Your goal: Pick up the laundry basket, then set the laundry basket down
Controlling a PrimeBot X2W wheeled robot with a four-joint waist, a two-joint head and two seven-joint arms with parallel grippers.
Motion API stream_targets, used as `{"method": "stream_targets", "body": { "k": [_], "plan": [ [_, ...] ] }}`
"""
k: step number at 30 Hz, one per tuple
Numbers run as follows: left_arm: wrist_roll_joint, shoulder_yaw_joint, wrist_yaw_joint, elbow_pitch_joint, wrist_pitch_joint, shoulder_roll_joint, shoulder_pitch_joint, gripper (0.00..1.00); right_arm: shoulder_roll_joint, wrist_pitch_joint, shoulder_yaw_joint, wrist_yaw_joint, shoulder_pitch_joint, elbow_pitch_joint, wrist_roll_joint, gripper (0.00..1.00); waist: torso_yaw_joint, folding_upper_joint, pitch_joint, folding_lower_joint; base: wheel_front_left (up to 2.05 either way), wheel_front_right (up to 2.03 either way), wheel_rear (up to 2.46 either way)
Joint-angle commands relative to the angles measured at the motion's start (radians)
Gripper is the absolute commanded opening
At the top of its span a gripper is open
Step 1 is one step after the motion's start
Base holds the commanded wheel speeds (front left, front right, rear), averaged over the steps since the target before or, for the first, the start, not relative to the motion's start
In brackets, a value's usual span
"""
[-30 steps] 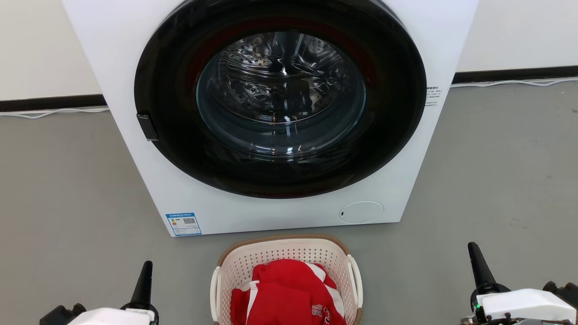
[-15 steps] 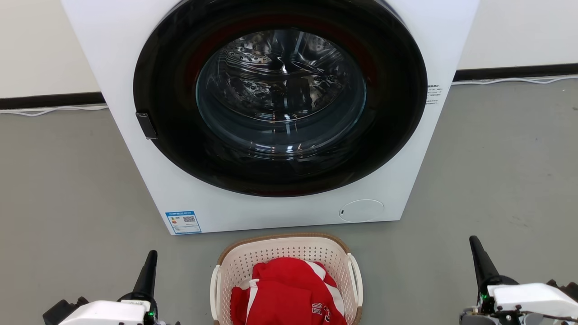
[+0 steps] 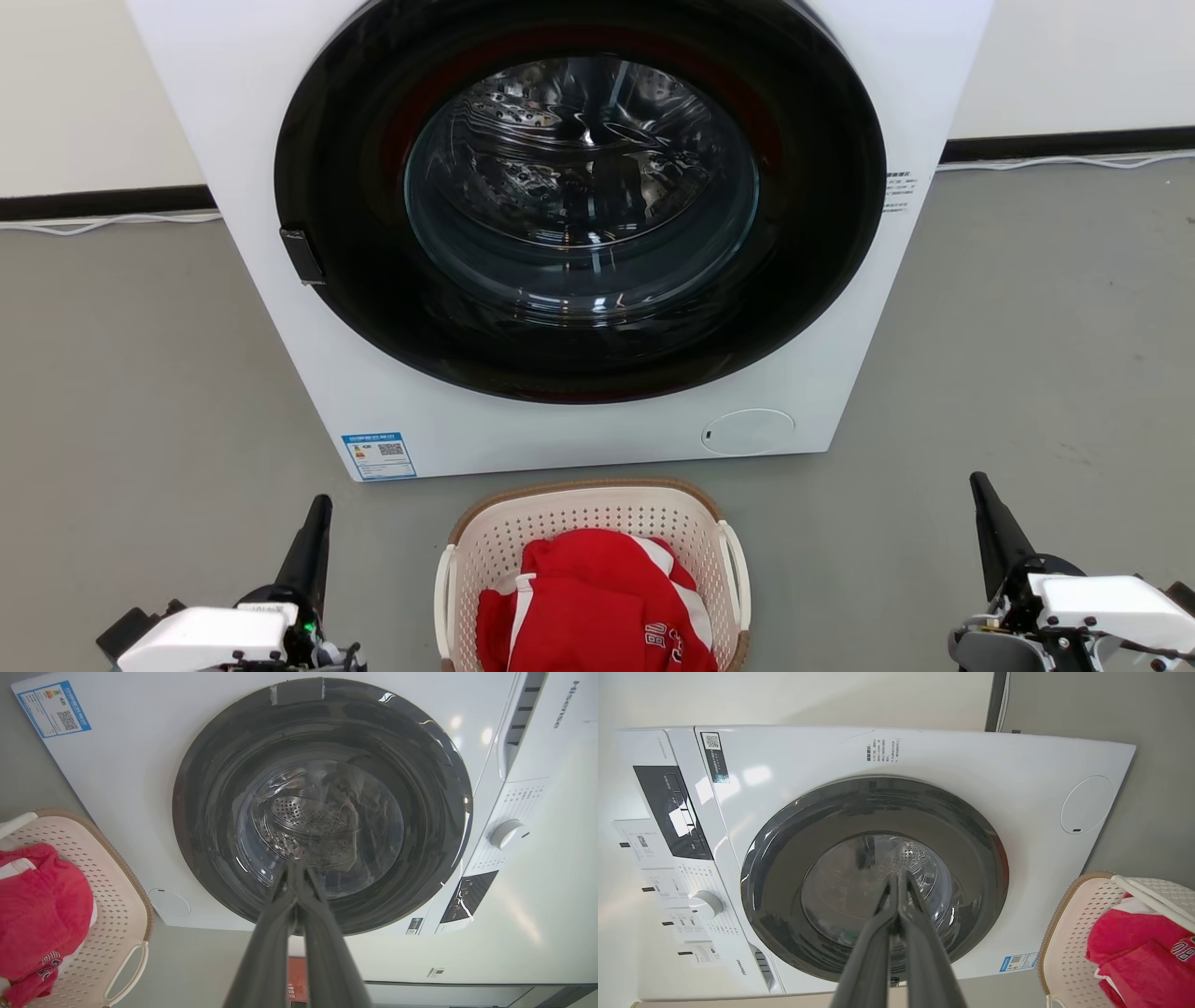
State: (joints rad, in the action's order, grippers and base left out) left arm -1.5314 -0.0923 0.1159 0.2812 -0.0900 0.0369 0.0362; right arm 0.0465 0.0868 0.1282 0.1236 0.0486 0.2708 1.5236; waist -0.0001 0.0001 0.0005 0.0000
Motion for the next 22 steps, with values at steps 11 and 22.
{"method": "stream_targets", "body": {
  "k": [11, 22],
  "plan": [
    [-0.077, -0.022, 0.015, -0.036, -0.023, 0.013, 0.072, 0.0, 0.004, 0.027, -0.014, 0.007, 0.059, -0.026, 0.085, 0.0, 0.0, -0.0001, 0.003, 0.0, 0.0, 0.0, 0.0],
    [-0.077, -0.022, 0.015, -0.036, -0.023, 0.013, 0.072, 0.0, 0.004, 0.027, -0.014, 0.007, 0.059, -0.026, 0.085, 0.0, 0.0, -0.0001, 0.003, 0.0, 0.0, 0.0, 0.0]
  ]
}}
